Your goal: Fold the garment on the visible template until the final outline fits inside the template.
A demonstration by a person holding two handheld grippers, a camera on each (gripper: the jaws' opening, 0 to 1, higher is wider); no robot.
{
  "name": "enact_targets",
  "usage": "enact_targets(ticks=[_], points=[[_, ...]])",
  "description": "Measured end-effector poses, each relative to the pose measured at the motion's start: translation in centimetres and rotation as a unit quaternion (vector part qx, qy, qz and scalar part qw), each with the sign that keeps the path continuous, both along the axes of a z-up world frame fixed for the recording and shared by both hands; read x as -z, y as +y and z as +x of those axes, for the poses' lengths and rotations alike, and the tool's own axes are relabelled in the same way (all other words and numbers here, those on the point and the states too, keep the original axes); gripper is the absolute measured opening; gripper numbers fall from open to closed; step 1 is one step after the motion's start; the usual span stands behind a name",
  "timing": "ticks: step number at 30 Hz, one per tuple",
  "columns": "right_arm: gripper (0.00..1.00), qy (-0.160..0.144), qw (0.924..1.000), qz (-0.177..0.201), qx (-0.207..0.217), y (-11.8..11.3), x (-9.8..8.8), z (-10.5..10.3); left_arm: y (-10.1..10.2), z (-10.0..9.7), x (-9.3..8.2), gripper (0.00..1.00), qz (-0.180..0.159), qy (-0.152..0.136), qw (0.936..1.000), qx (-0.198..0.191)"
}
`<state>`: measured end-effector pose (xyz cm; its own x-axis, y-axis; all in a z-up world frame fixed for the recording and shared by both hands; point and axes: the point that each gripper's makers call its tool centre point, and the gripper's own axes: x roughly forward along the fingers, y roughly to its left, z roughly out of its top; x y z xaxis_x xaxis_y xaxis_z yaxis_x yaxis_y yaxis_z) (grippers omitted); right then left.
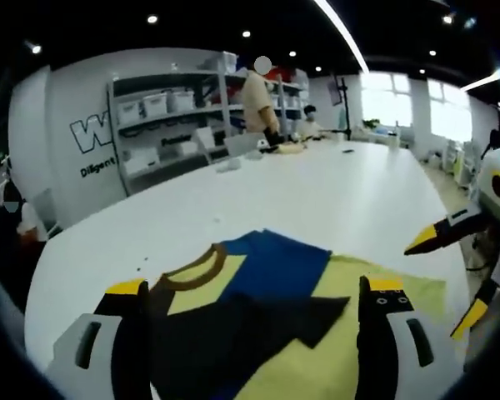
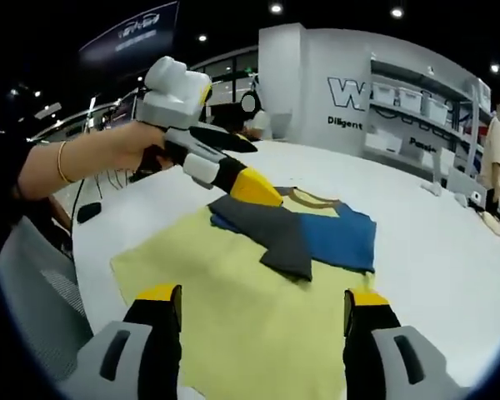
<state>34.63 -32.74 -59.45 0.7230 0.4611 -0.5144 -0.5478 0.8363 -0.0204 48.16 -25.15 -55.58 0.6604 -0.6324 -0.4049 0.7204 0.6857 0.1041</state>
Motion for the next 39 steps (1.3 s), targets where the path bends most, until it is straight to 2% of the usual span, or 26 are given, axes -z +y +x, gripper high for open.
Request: enact_targets(ticks=[9, 15, 22, 29, 32, 36, 39], points=[[0.62, -0.013, 0.9996, -0.01, -0.025, 1.6, 0.1, 2.5, 3.3, -0.4, 0.8, 0.99, 0.004, 0.008, 0.9996, -0.025], [0.59, -0.011, 0.9993, -0.012, -0.032, 2.4, 0.3, 4.3, 5.0, -0.4, 1.2, 0.99, 0.007, 0.015, 0.9991, -0.04], [0.51, -0.007, 0.998, -0.032, -0.054, 3.4, 1.6, 5.9, 6.9, -0.5, 1.8, 0.98, 0.019, 0.013, 0.9982, -0.055], [0.44, -0.002, 0.9959, -0.053, -0.074, 4.4, 3.3, 7.1, 9.9, -0.1, 3.5, 0.88, 0.021, 0.033, 0.995, -0.091], [0.39, -0.001, 0.9953, -0.058, -0.077, 4.7, 3.9, 7.5, 10.9, 0.1, 4.4, 0.79, 0.02, 0.045, 0.9936, -0.102], [0.37, 0.008, 0.9948, -0.063, -0.08, 5.1, 5.0, 8.0, 12.1, 0.6, 5.2, 0.72, 0.021, 0.045, 0.992, -0.116], [0.35, 0.01, 0.9941, -0.069, -0.082, 5.2, 5.6, 8.2, 13.1, 0.8, 5.9, 0.63, 0.028, 0.05, 0.9901, -0.128]])
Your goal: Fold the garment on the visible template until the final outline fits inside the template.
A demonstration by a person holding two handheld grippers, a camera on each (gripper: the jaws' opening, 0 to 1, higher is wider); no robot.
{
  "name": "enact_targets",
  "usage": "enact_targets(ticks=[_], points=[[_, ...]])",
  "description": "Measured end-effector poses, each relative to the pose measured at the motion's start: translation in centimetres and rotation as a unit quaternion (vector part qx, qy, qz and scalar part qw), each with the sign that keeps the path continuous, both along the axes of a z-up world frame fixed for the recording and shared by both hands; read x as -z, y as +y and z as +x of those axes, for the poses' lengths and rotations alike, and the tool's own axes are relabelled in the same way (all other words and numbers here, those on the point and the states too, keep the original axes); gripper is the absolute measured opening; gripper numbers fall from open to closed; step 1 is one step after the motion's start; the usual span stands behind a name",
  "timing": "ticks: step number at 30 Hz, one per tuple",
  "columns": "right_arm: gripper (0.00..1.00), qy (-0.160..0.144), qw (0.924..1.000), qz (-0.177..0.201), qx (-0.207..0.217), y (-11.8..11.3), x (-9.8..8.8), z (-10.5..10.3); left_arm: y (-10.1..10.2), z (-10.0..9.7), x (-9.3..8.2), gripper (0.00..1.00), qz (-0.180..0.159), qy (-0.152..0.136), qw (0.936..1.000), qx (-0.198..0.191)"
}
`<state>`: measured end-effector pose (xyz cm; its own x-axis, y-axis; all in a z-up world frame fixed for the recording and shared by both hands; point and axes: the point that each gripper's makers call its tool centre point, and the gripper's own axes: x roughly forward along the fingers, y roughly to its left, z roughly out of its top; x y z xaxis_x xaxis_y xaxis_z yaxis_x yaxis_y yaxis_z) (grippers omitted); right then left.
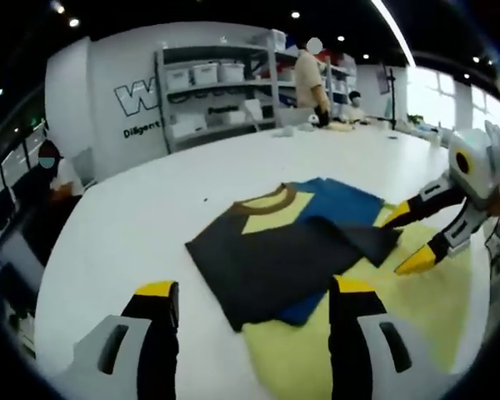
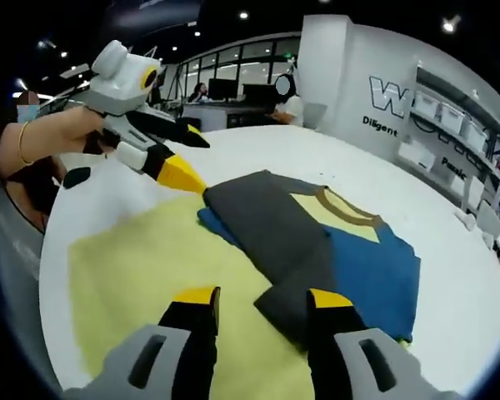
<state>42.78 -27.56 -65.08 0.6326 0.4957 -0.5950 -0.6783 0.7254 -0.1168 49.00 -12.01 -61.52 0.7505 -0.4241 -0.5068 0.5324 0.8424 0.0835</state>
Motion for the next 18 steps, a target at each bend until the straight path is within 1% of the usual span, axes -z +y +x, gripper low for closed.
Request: enact_targets(ticks=[2, 4, 9, 12, 18], points=[[0.33, 0.002, 1.0, -0.002, 0.0, 0.1, 0.3, 0.1, 0.4, 0.1, 0.3, 0.55, 0.0, -0.003, 1.0, -0.004], [0.33, 0.006, 1.0, -0.005, 0.001, 0.1, 0.8, 0.2, 0.9, 0.1, 0.9, 0.47, 0.007, -0.001, 1.0, -0.006], [0.28, 0.011, 0.9997, -0.021, -0.001, -0.1, 1.8, 0.2, 2.1, -0.1, 1.9, 0.41, 0.014, 0.004, 0.9998, -0.012], [0.25, 0.01, 0.9996, -0.026, 0.003, -0.3, 2.0, 0.4, 3.0, -0.2, 2.8, 0.37, 0.03, 0.008, 0.9994, -0.015], [0.18, 0.005, 0.9992, -0.039, 0.005, -0.7, 2.2, 0.6, 4.0, -0.4, 4.1, 0.33, 0.035, 0.024, 0.9989, -0.019]])
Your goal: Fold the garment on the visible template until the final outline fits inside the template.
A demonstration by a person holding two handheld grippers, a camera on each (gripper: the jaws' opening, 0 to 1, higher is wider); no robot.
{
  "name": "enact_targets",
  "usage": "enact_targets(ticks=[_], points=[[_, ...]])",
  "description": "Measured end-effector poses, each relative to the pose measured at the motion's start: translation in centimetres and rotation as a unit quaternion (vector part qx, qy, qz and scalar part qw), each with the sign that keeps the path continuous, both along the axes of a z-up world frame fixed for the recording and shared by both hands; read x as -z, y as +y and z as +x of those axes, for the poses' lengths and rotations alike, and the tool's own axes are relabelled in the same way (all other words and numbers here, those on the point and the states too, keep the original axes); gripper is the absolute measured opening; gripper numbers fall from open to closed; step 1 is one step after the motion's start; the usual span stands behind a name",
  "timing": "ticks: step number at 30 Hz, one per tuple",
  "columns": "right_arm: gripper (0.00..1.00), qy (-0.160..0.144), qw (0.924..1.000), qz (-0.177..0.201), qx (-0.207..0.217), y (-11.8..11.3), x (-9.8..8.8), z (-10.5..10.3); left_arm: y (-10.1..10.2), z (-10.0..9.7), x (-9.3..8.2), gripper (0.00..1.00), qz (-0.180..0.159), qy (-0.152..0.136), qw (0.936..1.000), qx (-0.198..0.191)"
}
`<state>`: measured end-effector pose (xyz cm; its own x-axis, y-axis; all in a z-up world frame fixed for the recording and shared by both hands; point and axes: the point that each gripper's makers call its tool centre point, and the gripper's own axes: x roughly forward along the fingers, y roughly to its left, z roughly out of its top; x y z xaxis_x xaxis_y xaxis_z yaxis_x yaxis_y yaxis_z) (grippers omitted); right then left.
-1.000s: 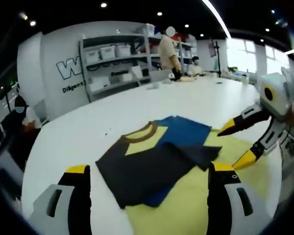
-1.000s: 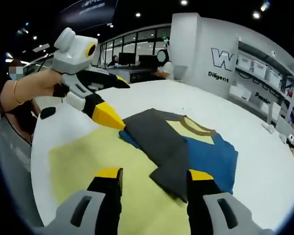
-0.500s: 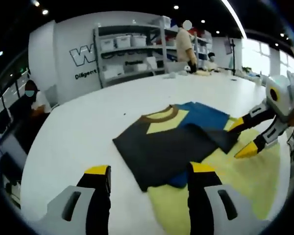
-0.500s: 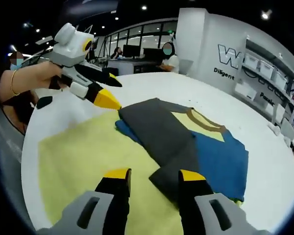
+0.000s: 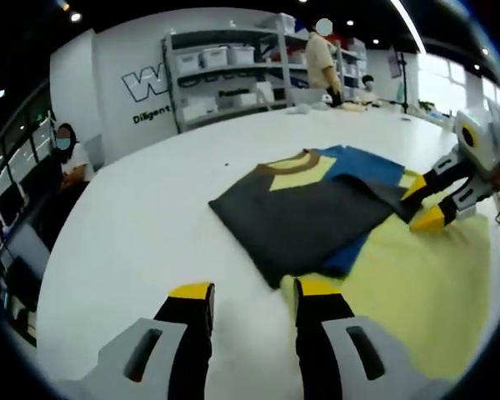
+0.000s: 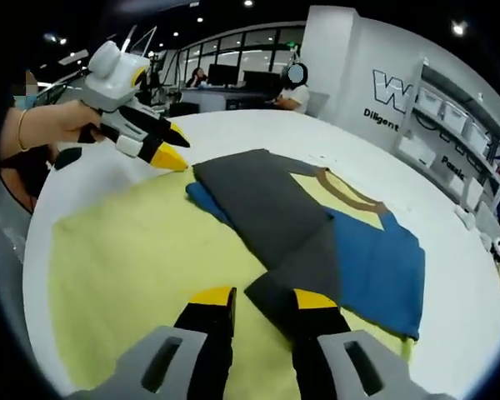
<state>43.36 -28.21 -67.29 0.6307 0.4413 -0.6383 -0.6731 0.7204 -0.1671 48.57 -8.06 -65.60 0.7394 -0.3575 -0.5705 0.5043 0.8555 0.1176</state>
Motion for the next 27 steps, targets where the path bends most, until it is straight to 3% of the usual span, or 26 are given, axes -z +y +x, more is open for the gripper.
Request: enact_targets(ticks=[4, 14, 22, 27], points=[[0.11, -0.001, 1.0, -0.006, 0.004, -0.1, 0.1, 0.2, 0.0, -0.1, 0.9, 0.3, -0.002, 0.008, 0.9999, 0.007], [0.0, -0.006, 0.9997, -0.02, 0.014, -0.7, 0.2, 0.6, -1.0, 1.0, 1.1, 0.24, -0.025, 0.007, 0.9996, 0.005], [0.0, -0.004, 0.9997, -0.017, 0.019, -0.9, 0.1, 0.9, -2.2, 0.8, 1.2, 0.05, -0.055, 0.02, 0.9982, 0.013], [0.0, -0.012, 0.9994, -0.001, 0.034, -1.4, -0.8, 1.3, -2.0, 0.9, 1.2, 0.0, -0.053, 0.02, 0.9984, 0.0]])
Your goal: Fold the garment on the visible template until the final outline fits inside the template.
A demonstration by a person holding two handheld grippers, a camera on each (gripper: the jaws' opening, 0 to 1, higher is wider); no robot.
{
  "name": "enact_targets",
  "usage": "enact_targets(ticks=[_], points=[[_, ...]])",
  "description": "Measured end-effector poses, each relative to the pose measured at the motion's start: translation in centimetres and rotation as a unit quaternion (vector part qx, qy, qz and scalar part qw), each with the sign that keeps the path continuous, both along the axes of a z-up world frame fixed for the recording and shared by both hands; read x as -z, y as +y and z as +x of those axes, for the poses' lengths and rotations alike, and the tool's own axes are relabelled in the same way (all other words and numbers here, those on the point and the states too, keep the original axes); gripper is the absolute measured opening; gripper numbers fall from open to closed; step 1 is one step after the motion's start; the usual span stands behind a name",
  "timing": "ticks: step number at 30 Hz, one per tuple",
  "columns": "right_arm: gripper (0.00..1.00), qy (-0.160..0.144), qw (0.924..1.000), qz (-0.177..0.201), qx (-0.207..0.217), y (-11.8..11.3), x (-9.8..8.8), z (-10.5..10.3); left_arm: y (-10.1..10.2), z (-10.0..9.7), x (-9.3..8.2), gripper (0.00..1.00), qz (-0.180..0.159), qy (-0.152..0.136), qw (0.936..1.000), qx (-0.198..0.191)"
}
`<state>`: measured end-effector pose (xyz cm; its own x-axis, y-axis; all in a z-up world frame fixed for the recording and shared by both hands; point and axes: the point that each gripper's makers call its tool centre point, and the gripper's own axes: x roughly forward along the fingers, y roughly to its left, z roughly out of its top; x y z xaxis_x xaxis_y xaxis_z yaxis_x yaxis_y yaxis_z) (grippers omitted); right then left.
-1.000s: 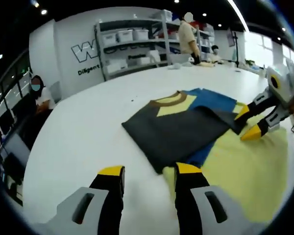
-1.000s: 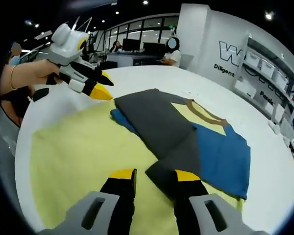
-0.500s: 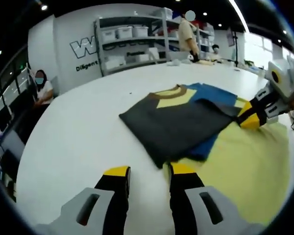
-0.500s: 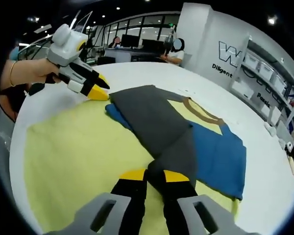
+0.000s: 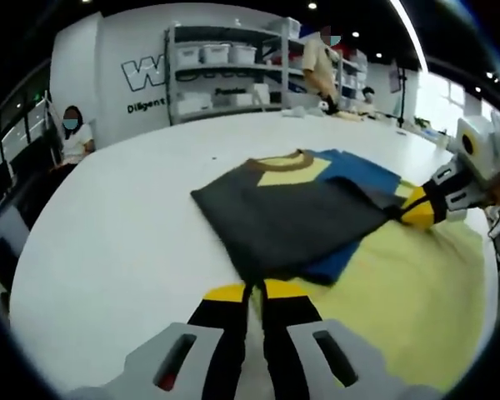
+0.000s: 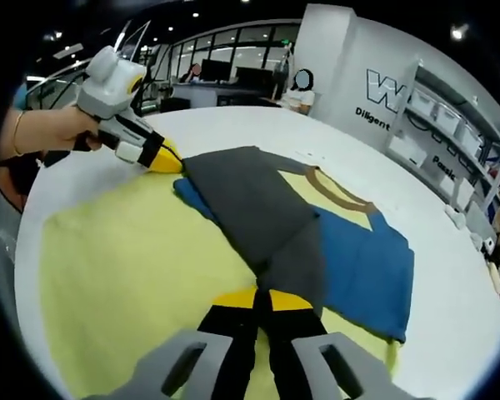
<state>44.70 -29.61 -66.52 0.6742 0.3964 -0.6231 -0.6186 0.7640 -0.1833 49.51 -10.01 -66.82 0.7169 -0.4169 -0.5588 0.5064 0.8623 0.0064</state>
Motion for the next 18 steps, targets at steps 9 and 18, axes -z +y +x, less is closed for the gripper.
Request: enact_targets(ticks=[9, 18], points=[[0.0, -0.007, 0.997, 0.037, 0.068, -3.2, -1.4, 1.9, 0.1, -0.3, 0.0, 0.0, 0.0, 0.003, 0.9999, -0.011], [0.0, -0.003, 0.9901, 0.065, 0.125, -5.6, -1.9, 3.3, 0.9, -0.7, 0.1, 0.0, 0.0, 0.012, 0.9996, -0.025]])
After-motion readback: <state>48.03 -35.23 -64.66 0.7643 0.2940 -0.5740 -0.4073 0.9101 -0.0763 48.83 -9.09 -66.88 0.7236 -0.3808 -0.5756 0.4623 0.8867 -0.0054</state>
